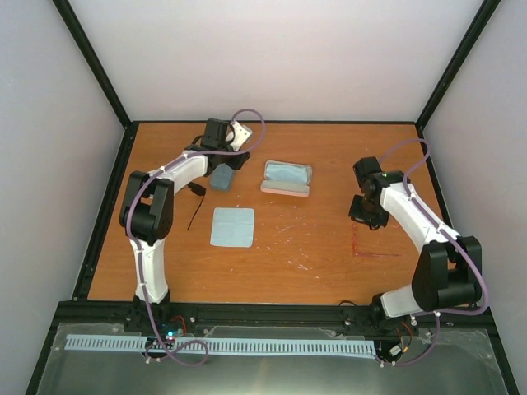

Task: Organize the sunglasses
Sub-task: Place the glasses cleaning cloth in the sunglasses case, then move the sunglasses to the center of the board.

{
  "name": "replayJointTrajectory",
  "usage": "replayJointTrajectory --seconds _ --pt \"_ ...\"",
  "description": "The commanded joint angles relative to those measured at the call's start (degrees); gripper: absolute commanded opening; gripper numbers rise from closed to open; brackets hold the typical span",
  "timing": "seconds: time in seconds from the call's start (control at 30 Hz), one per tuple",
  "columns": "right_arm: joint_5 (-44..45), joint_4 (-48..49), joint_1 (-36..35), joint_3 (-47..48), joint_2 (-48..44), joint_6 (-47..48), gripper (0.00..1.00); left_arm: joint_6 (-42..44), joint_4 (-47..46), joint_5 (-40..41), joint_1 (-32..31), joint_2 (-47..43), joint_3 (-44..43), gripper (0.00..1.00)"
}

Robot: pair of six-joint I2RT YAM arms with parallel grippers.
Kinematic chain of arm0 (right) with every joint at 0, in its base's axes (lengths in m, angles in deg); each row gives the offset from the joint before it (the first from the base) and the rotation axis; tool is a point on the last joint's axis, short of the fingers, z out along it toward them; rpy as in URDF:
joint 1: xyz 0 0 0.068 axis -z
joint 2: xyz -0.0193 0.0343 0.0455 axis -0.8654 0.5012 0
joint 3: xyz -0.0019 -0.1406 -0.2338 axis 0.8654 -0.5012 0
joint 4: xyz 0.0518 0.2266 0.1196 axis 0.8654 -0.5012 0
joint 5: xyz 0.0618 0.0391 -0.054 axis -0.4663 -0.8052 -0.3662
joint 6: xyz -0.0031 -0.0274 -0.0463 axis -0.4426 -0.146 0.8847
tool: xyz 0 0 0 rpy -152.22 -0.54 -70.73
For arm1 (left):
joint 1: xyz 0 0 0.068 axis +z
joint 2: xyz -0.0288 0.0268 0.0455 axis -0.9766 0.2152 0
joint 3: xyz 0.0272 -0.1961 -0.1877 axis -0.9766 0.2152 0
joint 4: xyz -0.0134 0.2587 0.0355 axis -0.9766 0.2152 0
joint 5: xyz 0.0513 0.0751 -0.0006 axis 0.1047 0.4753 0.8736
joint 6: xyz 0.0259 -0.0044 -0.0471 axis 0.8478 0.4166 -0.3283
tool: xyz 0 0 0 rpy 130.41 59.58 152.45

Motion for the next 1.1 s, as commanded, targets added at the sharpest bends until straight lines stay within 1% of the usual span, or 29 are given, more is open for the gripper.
replayJointTrajectory --seconds 0.0,0.07,0.23,0.37,0.6,0.77,1.0,1.07 --pt "-0.4 -3.4 1.0 -4.9 -2.6 -6.1 0.07 -0.1 -2.3 -0.9 1.5 -3.9 2.6 0.59" --pt "-1.6 -2.5 1.0 -7.2 -1.9 -6.6 0.03 -0.3 -2.3 -0.9 1.9 -4.5 3.9 0.59" --pt "-2.8 -0.3 1.1 -10.9 -0.1 -7.0 0.03 -1.1 -4.3 -1.0 2.5 -6.2 6.6 0.59" --pt "-4.0 1.6 1.1 -12.0 1.7 -6.4 0.03 -1.6 -5.0 -0.8 2.7 -7.0 8.1 0.59" --pt "-8.7 7.7 1.1 -12.5 6.4 -6.1 0.03 -2.3 -5.4 -0.9 2.7 -7.5 9.3 0.59" --pt "-12.7 11.3 1.0 -9.2 10.0 -5.5 0.03 -2.1 -5.5 -0.5 2.7 -7.8 9.8 0.59" --pt "-18.0 15.8 1.0 -0.4 16.0 -3.4 0.03 -2.3 -5.8 -0.3 2.7 -8.0 10.4 0.59" --pt "-19.9 16.8 1.0 2.3 18.4 -2.8 0.04 -2.2 -5.9 -0.1 2.7 -8.1 10.6 0.59"
